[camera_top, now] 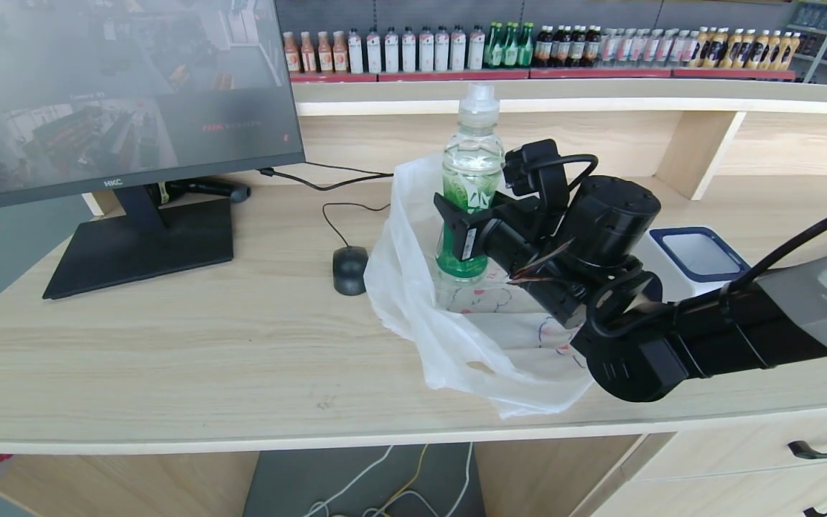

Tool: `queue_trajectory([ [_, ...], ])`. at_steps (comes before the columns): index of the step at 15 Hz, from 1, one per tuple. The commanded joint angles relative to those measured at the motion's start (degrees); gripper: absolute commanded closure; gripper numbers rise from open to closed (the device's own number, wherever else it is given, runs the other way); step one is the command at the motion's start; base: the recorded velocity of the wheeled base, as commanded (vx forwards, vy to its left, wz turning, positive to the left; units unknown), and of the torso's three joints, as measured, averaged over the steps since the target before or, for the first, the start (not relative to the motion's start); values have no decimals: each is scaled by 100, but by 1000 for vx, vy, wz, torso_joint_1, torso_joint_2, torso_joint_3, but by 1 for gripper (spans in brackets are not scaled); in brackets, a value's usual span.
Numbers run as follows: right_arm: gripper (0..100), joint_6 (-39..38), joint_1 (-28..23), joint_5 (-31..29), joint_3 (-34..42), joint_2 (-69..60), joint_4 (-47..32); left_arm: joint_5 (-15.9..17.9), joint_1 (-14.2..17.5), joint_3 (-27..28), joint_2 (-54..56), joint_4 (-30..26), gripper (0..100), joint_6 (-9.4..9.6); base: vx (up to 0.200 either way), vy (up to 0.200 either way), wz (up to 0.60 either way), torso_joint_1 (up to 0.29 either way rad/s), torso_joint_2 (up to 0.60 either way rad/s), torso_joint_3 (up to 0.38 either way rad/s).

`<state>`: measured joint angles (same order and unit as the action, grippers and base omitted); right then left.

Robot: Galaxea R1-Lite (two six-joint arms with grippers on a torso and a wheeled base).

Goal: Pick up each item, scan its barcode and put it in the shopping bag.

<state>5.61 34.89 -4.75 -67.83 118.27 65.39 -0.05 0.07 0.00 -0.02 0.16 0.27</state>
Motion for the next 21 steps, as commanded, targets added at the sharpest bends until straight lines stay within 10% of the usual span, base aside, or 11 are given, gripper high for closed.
queue_trajectory([
  [1,100,2,0,1,-2,20,-9,-4,1,0,2,2,0,0,0,0,0,0,0,0],
  [8,100,-7,-8,1,15,12,-9,-4,1,0,2,2,0,0,0,0,0,0,0,0],
  [9,0,-7,0,1,24,12,-9,-4,1,0,2,2,0,0,0,0,0,0,0,0],
  [21,0,-165,18,-43,226,-314,35,-4,1,0,2,2,0,0,0,0,0,0,0,0],
])
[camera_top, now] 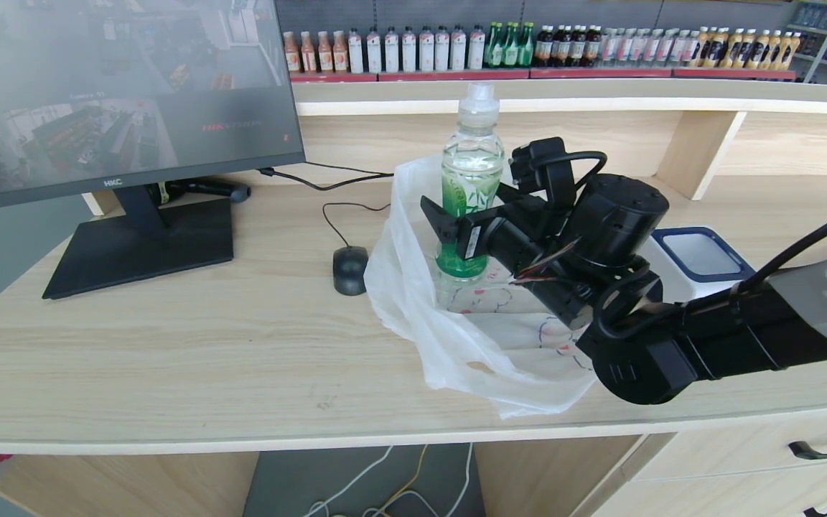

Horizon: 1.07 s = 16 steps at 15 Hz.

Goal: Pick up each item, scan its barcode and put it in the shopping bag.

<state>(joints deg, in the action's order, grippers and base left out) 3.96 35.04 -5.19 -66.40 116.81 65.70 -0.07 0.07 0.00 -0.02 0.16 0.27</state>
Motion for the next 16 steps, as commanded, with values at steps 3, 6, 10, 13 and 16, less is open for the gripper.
queue_trajectory([
  [3,0,34,3,1,681,-580,66,-1,1,0,2,2,0,0,0,0,0,0,0,0],
  [6,0,96,3,1,1622,-1319,453,-1,1,0,2,2,0,0,0,0,0,0,0,0],
  [10,0,78,3,10,2764,-2268,532,-1,1,0,2,2,0,0,0,0,0,0,0,0],
  [13,0,70,3,10,3318,-2321,1235,-1,1,0,2,2,0,0,0,0,0,0,0,0],
  [16,0,52,3,18,3793,-2347,1736,-1,1,0,2,2,0,0,0,0,0,0,0,0],
])
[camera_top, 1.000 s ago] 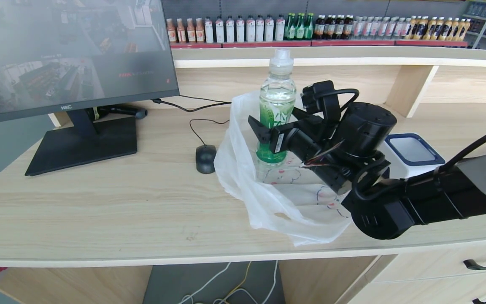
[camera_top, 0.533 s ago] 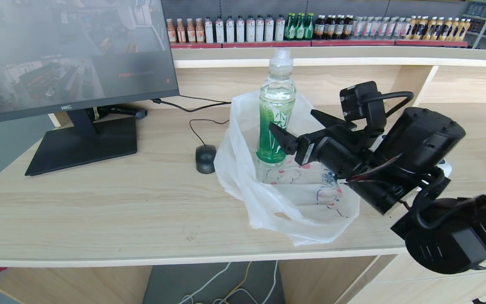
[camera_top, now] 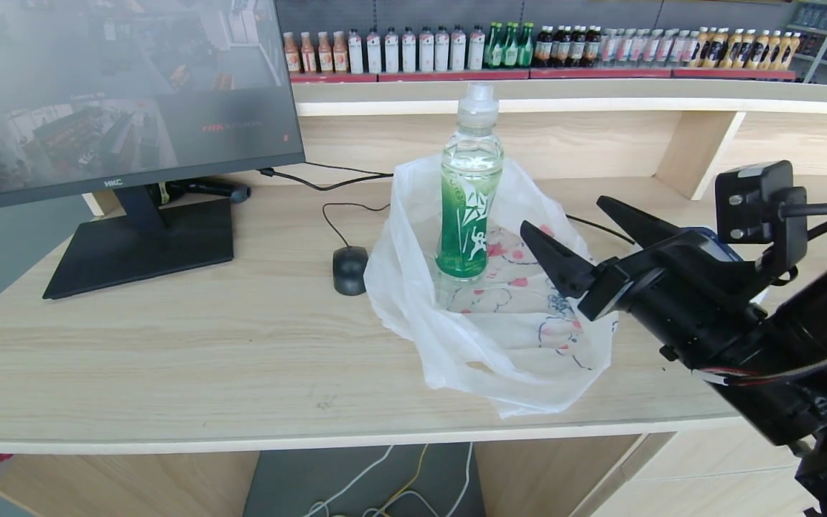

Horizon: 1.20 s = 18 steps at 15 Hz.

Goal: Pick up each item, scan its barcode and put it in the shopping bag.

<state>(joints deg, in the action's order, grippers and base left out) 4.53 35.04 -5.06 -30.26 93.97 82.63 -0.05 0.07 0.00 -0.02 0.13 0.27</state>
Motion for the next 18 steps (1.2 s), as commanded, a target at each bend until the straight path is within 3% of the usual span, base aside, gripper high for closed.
queue_trajectory([
  [1,0,-5,3,5,222,-106,60,-4,1,0,2,4,0,0,0,0,0,0,0,0],
  [4,0,-5,3,75,354,-80,184,-4,1,0,2,4,0,-18,0,0,0,0,0,0],
  [8,0,-14,-14,102,363,-36,201,-4,1,0,2,4,0,0,-200,0,0,10,-1,1],
  [13,0,-155,-32,102,354,17,254,-4,1,0,2,4,0,-18,0,0,0,0,0,0],
  [18,0,-146,-85,93,424,-36,263,-4,1,0,2,4,0,-53,0,-200,0,8,5,1],
])
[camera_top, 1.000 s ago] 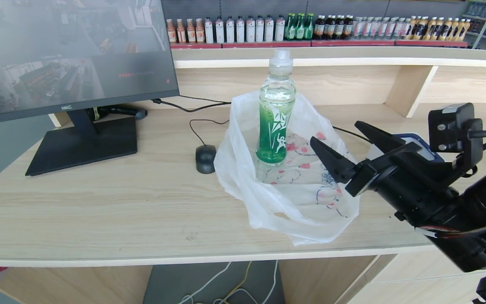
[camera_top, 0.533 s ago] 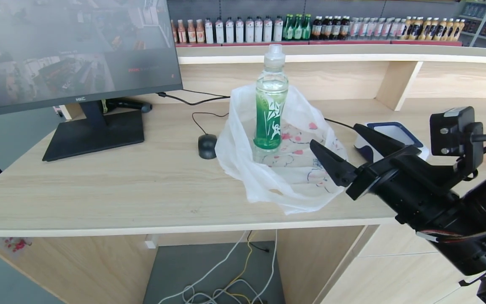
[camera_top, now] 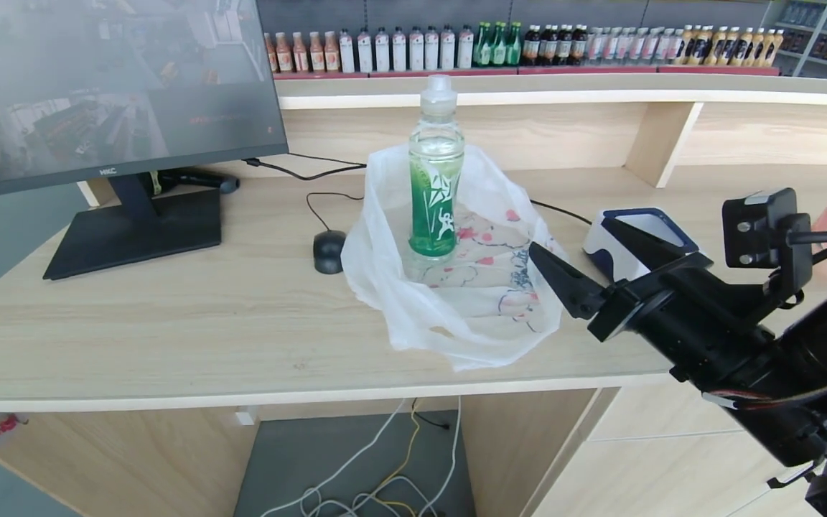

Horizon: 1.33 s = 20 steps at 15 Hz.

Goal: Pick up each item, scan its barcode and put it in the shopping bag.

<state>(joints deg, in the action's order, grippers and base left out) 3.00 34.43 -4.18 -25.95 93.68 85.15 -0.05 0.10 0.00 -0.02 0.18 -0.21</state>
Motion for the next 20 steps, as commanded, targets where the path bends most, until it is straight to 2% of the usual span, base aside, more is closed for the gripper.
queue_trajectory([
  [1,0,8,-68,-4,-15,1,10,-4,-1,0,2,-1,0,-6,0,-200,0,7,7,2],
  [10,0,52,-217,-48,-50,53,19,-4,-1,0,2,-1,0,-6,0,-200,0,1,2,4],
  [13,0,104,-217,-390,-200,53,10,-4,-1,0,2,-1,0,-6,0,-200,0,4,1,2],
  [20,0,87,-261,-426,-120,124,10,-4,-1,0,2,-1,0,-6,0,-200,0,0,4,2],
])
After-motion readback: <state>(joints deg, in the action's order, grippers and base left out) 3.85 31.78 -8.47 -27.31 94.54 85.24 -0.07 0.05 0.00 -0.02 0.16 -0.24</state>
